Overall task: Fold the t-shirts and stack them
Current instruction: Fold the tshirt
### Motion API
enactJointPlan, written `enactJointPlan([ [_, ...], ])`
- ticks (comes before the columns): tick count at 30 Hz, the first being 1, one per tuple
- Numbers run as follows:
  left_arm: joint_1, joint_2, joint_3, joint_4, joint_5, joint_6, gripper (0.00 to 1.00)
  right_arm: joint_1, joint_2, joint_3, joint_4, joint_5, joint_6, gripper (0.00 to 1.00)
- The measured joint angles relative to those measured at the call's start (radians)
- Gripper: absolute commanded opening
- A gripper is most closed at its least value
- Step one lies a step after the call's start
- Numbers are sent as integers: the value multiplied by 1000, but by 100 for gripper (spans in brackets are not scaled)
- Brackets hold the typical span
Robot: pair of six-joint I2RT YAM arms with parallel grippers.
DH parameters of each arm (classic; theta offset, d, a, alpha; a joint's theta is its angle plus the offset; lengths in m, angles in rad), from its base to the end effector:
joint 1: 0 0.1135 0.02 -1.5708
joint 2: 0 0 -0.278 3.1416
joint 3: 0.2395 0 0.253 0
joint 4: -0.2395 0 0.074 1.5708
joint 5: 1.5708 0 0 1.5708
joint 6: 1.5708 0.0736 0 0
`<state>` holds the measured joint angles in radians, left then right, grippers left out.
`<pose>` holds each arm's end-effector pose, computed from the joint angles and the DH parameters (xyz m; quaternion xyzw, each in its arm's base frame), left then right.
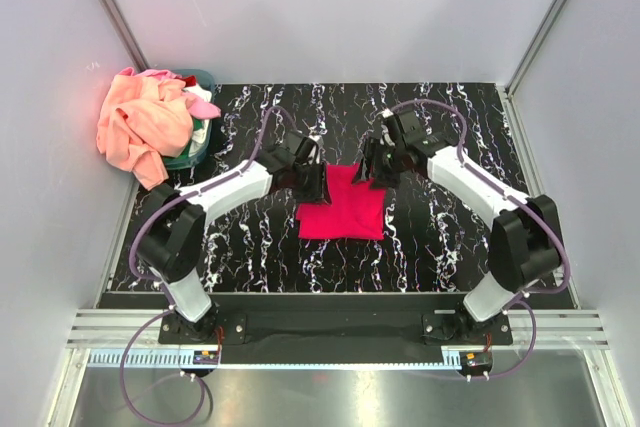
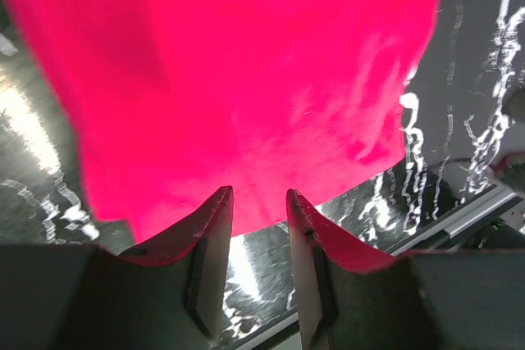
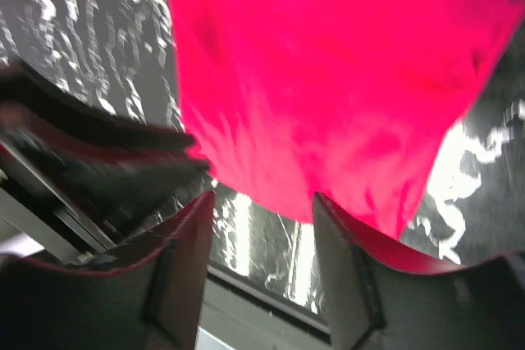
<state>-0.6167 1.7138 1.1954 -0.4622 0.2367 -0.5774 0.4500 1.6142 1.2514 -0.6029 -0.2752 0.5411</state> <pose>0.3032 -0.2361 0.1981 0.0530 0.9492 -0.2558 0.1753 0.3204 0.1770 0.2410 0.0022 0.9464 0.2555 0.1974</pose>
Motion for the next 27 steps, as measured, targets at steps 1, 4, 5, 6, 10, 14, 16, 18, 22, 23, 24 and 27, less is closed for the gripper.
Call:
enactJointPlan([
  [1, -11, 5, 10, 5, -7, -4, 36, -5, 21, 35, 6, -7, -11, 49],
  [4, -45, 9, 14, 31, -21, -19, 35, -39, 99, 86, 14, -37, -26, 42],
  [5, -52, 10, 13, 40, -21, -24, 35, -58, 142, 101, 16, -52, -29, 38],
  [6, -61, 10, 10, 53, -21, -28, 35, -74, 176, 114, 18, -66, -30, 37],
  [10, -85, 26, 5, 99, -20, -41, 34, -147, 356, 172, 29, -125, -40, 32],
  [14, -89, 58, -8, 136, -20, -45, 33, -212, 498, 257, 29, -202, -52, 31],
  [16, -89, 71, -31, 155, -18, -49, 33, -248, 550, 305, 40, -278, -50, 30],
  [18, -88, 83, -67, 180, -16, -52, 32, -288, 602, 345, 69, -381, -39, 30],
  [22, -87, 100, -152, 238, 4, -68, 32, -350, 711, 391, 160, -583, 1, 33],
  [23, -85, 98, -159, 254, 9, -70, 31, -357, 729, 391, 172, -621, 10, 34],
  [24, -85, 98, -166, 272, 13, -71, 31, -364, 747, 392, 188, -669, 22, 35],
  [27, -85, 94, -185, 306, 25, -76, 30, -368, 774, 396, 219, -745, 42, 41],
])
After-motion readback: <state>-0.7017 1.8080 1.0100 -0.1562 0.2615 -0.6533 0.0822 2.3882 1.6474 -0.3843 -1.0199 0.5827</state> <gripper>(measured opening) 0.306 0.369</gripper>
